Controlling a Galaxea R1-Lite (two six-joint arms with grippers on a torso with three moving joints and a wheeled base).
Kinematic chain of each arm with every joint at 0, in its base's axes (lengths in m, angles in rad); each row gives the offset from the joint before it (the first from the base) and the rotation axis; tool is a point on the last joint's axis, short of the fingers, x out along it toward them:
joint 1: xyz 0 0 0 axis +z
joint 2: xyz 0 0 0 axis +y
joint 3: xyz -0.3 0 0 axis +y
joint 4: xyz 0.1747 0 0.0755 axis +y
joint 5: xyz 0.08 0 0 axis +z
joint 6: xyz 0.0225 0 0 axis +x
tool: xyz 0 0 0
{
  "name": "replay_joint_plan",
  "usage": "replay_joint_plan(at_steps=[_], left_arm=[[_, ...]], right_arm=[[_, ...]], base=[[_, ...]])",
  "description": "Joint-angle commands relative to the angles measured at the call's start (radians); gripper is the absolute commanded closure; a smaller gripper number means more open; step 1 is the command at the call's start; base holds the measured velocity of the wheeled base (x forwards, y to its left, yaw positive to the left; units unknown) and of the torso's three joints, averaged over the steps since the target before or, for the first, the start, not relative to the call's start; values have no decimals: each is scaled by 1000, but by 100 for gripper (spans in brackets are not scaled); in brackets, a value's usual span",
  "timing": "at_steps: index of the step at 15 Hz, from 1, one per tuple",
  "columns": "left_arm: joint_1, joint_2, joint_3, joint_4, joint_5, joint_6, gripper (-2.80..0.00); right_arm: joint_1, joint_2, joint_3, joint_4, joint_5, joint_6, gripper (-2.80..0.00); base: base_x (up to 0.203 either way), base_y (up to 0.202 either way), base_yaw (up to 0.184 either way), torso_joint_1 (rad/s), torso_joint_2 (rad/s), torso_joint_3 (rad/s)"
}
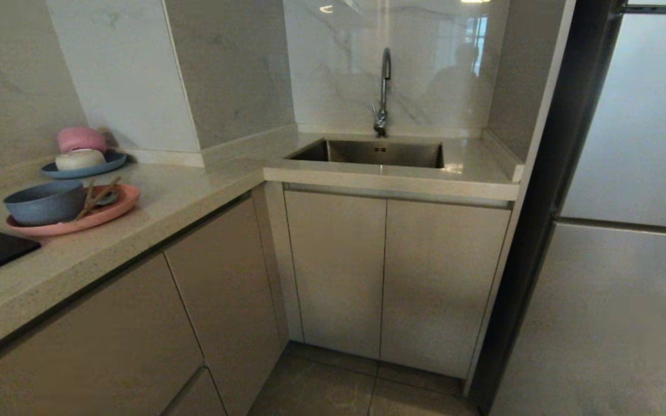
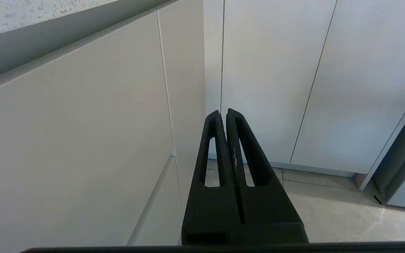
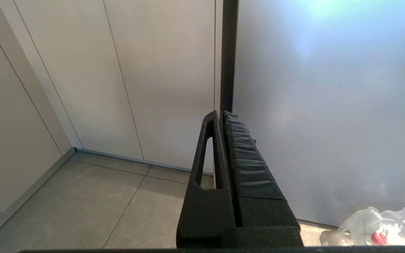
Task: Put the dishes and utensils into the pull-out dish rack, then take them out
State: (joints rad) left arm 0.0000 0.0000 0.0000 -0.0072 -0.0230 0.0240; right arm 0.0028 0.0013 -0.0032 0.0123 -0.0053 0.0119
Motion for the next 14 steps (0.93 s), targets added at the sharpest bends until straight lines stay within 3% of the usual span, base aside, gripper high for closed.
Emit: replay_joint_plan(at_steps=[1,14], left_arm=[[0,2,6,0,0,1,0],[0,2,6,0,0,1,0]], right_arm=[[0,0,0,0,-1,0,0],[0,0,0,0,-1,11,0]], base=[[0,0,0,0,0,0],[0,0,0,0,0,0]])
